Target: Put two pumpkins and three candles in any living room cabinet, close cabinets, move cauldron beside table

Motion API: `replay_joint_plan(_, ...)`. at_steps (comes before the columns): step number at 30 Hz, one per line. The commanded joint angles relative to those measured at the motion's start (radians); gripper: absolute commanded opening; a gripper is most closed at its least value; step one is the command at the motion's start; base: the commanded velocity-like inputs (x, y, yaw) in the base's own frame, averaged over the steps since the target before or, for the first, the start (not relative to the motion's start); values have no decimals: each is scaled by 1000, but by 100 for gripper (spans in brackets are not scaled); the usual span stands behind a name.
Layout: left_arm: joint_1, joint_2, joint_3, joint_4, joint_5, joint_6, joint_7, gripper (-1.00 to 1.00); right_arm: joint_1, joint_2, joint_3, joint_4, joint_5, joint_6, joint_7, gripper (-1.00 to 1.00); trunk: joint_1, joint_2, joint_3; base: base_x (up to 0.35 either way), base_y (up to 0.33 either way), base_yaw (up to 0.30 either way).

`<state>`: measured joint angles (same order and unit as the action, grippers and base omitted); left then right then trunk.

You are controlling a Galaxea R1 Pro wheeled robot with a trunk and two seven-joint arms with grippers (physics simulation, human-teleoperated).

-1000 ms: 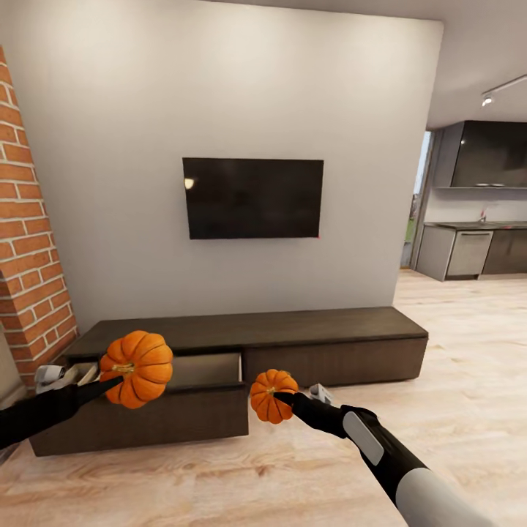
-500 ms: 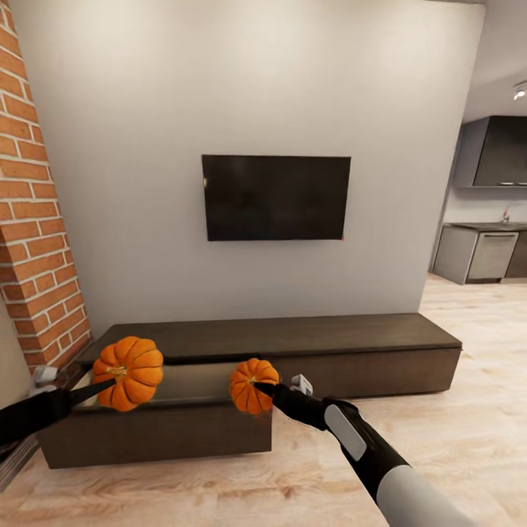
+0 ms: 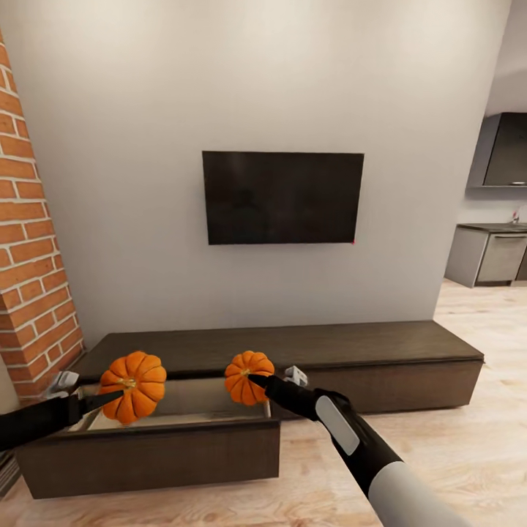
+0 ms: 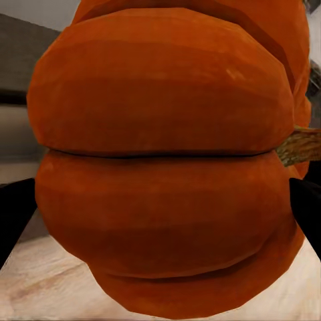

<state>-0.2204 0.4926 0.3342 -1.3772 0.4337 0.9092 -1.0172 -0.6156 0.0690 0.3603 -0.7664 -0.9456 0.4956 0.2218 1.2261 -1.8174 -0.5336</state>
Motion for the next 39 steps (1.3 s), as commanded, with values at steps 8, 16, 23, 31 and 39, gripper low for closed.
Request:
replay_joint_plan(8, -43, 4, -8, 142, 2, 57, 19, -100, -1, 50, 8, 0, -6, -5, -81, -100, 0, -1, -1, 302, 0, 0)
replay_joint_plan(16, -64, 12, -7, 220, 1, 79, 17, -100, -1, 89, 39, 4, -15, -27, -154, -100, 0, -1, -1, 82, 0, 0)
replay_joint_plan(23, -72, 22, -7, 231, 5, 81, 16, -100, -3, 99, 45, 11, -19, -24, -197, -100, 0, -1, -1, 3, 0, 0)
replay_joint_plan(31, -81, 24, -8, 266, -27, 85, 18, -100, -4, 103, 55, 13, -42, -20, -251, -100, 0, -1, -1, 0, 0, 0)
replay_joint_plan(39, -101, 26, -12, 298, -78, 85, 13, -100, -4, 103, 88, 9, -47, -23, -252, -100, 0, -1, -1, 0, 0, 0)
